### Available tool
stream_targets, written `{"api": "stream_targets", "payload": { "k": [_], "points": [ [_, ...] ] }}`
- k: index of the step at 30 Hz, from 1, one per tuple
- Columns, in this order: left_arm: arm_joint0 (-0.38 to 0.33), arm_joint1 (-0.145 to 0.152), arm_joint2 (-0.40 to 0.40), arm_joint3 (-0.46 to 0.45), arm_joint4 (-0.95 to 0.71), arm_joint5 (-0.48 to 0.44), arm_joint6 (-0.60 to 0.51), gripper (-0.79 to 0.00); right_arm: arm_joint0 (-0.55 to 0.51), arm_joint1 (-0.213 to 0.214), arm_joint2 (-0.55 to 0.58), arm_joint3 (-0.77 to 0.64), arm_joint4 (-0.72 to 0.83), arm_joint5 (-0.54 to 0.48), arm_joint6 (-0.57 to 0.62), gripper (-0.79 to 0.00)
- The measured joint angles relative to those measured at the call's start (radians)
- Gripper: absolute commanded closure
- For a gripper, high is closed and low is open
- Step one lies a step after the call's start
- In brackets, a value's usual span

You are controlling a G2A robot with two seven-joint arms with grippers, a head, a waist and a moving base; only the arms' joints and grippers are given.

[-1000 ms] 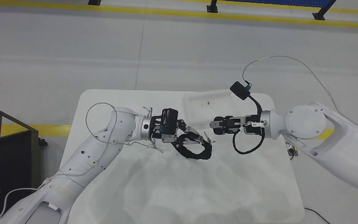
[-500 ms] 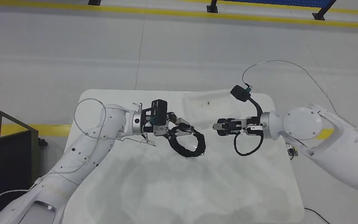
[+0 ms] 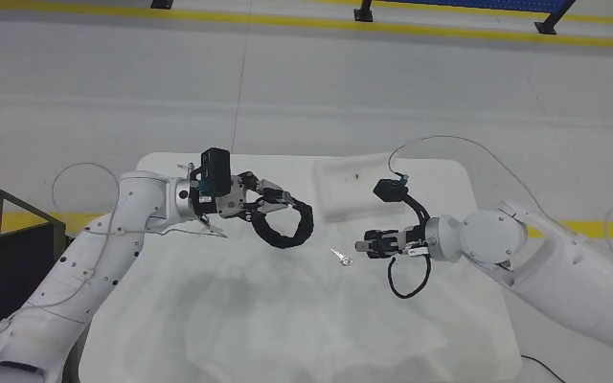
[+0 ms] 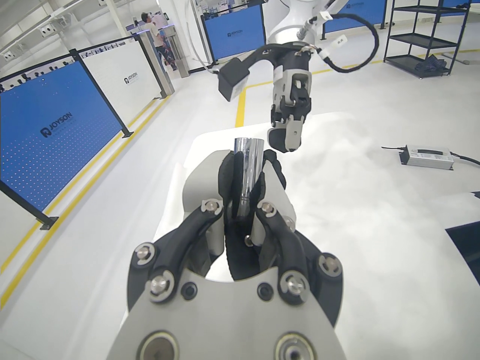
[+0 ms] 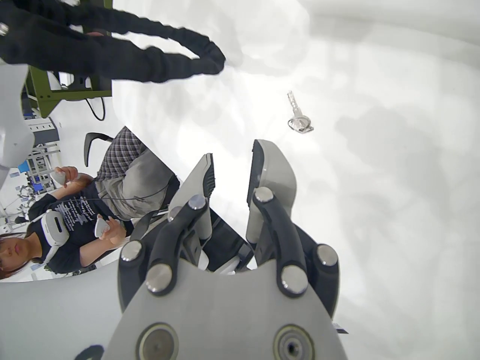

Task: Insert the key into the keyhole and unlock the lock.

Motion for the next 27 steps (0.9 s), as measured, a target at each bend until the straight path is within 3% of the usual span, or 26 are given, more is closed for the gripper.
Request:
{"api": "stream_targets", "payload": {
  "k": [8,20,22,27],
  "points": [
    [0.022,0.082,0.005,-0.051,-0.080,0.000,-0.033,0.000,-0.017,-0.092,-0.088,0.066,-0.035,0.103,-0.027,-0.314],
    [0.009,0.137,0.055,-0.122,-0.149,0.000,-0.075,0.000,0.037,-0.238,-0.165,0.207,-0.103,0.242,-0.028,-0.548],
    [0.004,0.140,0.060,-0.127,-0.155,0.000,-0.077,0.000,0.044,-0.255,-0.173,0.222,-0.119,0.258,-0.027,-0.539],
    [-0.003,0.148,0.066,-0.130,-0.163,0.000,-0.076,0.000,0.057,-0.298,-0.196,0.242,-0.166,0.302,-0.008,-0.400]
  ]
}}
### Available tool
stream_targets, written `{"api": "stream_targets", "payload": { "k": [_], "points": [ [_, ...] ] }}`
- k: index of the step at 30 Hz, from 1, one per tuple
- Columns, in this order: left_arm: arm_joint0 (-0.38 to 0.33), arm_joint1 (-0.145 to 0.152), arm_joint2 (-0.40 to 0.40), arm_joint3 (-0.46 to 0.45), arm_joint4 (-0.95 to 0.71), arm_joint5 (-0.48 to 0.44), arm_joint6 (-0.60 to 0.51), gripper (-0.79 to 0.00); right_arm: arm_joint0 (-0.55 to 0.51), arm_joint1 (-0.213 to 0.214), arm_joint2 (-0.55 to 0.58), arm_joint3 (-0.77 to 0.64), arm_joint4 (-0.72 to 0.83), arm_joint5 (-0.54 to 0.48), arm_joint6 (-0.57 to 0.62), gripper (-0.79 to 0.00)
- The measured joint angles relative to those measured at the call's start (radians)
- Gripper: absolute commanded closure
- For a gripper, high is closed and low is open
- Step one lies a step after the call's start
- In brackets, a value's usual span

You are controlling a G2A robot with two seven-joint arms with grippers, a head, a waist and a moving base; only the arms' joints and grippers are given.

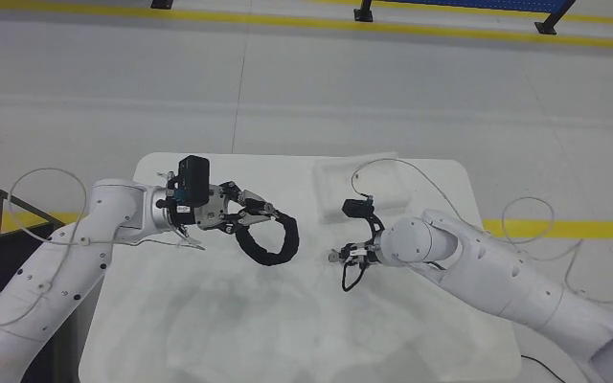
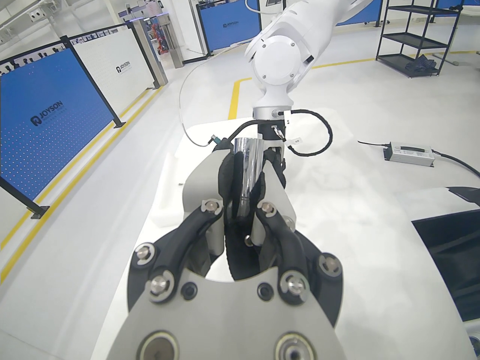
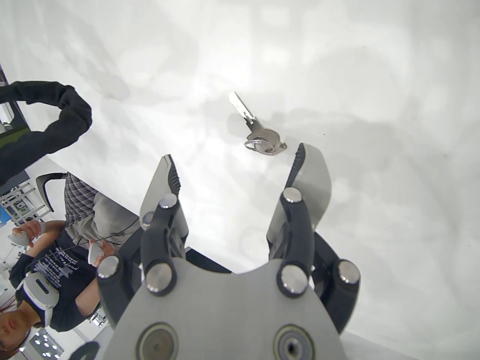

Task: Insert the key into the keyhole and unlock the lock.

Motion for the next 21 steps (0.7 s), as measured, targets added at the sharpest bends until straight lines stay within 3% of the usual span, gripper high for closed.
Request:
{"api": "stream_targets", "payload": {
  "k": [10,14,21],
  "points": [
    [0.008,0.013,-0.008,0.009,-0.005,0.000,0.004,0.000,0.024,-0.064,-0.032,0.043,-0.093,0.083,0.068,-0.480],
    [0.010,0.014,-0.008,0.002,-0.005,0.000,0.001,0.000,0.030,-0.084,-0.033,0.067,-0.118,0.093,0.088,-0.391],
    [0.010,0.016,-0.009,-0.002,-0.002,0.000,-0.001,0.000,0.030,-0.119,-0.045,0.112,-0.158,0.101,0.113,-0.360]
  ]
}}
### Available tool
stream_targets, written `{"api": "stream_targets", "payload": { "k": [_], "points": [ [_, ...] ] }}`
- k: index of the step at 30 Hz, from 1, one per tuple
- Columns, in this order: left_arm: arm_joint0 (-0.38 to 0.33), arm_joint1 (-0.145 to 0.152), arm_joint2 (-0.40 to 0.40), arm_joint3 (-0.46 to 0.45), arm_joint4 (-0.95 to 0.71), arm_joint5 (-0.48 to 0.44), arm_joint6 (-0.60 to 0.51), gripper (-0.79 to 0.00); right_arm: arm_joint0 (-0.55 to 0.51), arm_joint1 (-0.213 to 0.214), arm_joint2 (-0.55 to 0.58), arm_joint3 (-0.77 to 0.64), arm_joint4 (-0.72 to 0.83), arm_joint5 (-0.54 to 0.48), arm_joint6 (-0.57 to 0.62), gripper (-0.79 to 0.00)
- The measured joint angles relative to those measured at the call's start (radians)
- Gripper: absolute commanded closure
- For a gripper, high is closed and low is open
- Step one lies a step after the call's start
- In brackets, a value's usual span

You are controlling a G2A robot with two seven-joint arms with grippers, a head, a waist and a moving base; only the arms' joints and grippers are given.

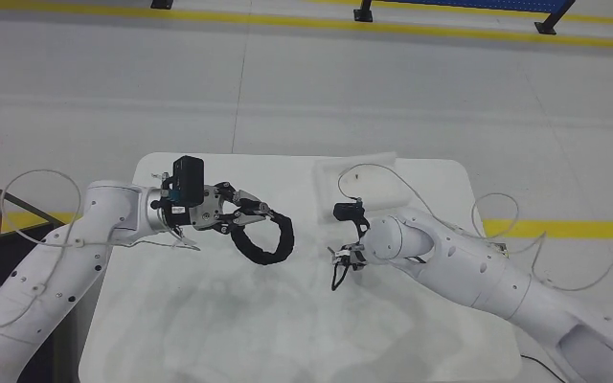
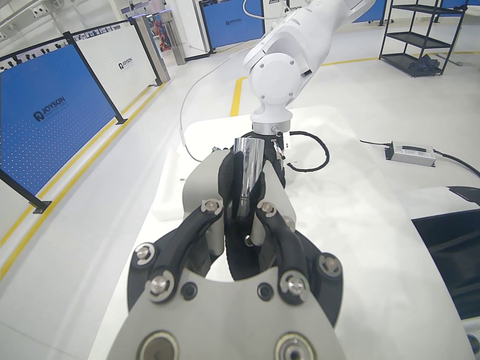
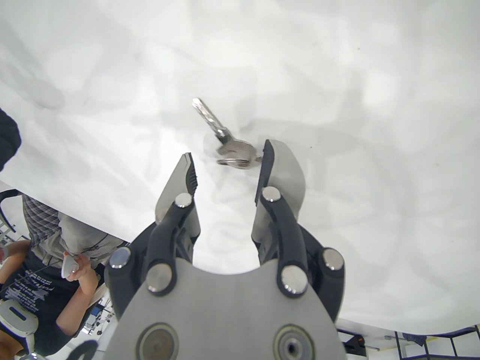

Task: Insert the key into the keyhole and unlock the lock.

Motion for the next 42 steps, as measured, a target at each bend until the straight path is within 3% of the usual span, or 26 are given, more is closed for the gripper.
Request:
{"api": "stream_targets", "payload": {
  "k": [10,18,26,32,42],
  "points": [
    [0.004,0.004,-0.007,-0.006,0.002,0.000,0.003,0.000,0.024,-0.027,-0.009,-0.051,-0.127,0.059,0.053,-0.360],
    [0.008,0.008,-0.016,-0.012,0.006,0.000,0.005,0.000,0.013,-0.017,0.029,-0.077,-0.165,-0.075,0.087,-0.382],
    [0.013,0.008,-0.019,-0.012,0.009,0.000,0.006,0.000,0.008,-0.021,0.051,0.001,-0.209,-0.332,0.115,-0.385],
    [0.015,0.007,-0.019,-0.013,0.012,0.000,0.008,0.000,0.004,-0.031,0.070,0.054,-0.222,-0.455,0.123,-0.394],
    [0.014,0.005,-0.018,-0.012,0.019,0.000,0.010,0.000,-0.008,-0.058,0.082,0.090,-0.261,-0.526,0.138,-0.339]
  ]
}}
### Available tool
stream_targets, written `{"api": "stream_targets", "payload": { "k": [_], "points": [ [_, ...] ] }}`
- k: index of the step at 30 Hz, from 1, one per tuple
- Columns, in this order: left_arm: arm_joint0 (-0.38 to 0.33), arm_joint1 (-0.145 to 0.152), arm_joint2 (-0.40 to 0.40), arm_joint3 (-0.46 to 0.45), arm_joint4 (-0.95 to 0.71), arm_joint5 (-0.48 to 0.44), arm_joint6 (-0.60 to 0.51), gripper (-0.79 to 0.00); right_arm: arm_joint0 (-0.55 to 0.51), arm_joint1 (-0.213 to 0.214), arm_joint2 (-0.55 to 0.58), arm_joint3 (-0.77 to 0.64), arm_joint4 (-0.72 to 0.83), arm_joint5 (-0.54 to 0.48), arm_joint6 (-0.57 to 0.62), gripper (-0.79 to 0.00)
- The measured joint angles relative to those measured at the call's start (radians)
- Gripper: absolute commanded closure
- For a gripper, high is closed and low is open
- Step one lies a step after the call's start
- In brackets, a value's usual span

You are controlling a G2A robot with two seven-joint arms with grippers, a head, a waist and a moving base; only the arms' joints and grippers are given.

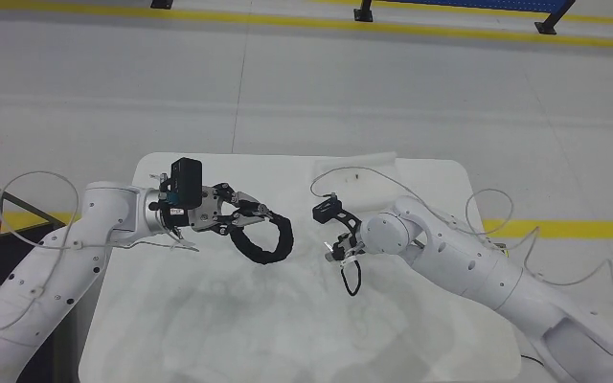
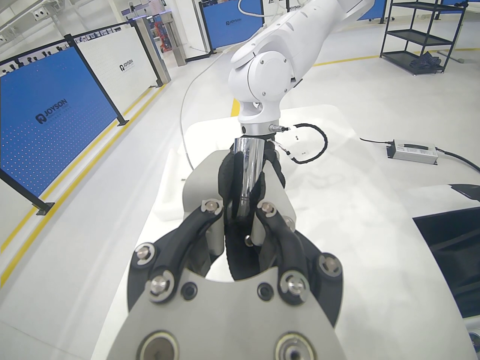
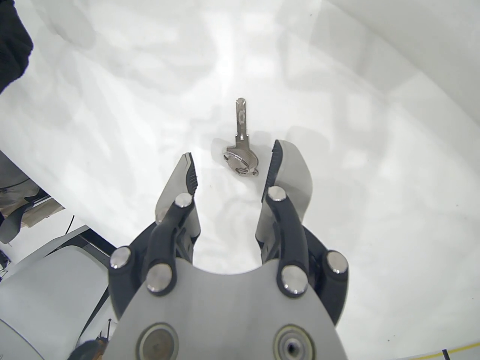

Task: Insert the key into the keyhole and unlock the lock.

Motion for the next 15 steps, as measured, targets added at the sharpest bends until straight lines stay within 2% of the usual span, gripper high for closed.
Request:
{"api": "stream_targets", "payload": {
  "k": [3,6,10,15],
  "points": [
    [0.000,0.000,0.000,0.001,0.001,0.000,0.001,0.000,-0.003,-0.008,0.005,0.008,-0.006,-0.010,0.006,-0.299],
    [0.000,0.000,0.001,0.002,0.001,0.000,0.002,0.000,-0.006,-0.016,0.009,0.014,-0.014,-0.016,0.016,-0.296],
    [-0.001,0.000,0.001,0.003,0.000,0.000,0.003,0.000,-0.010,-0.024,0.018,0.022,-0.023,-0.021,0.026,-0.215],
    [-0.002,0.000,0.002,0.004,0.003,0.000,0.002,0.000,-0.021,-0.031,0.028,0.022,-0.045,-0.031,0.036,-0.074]
  ]
}}
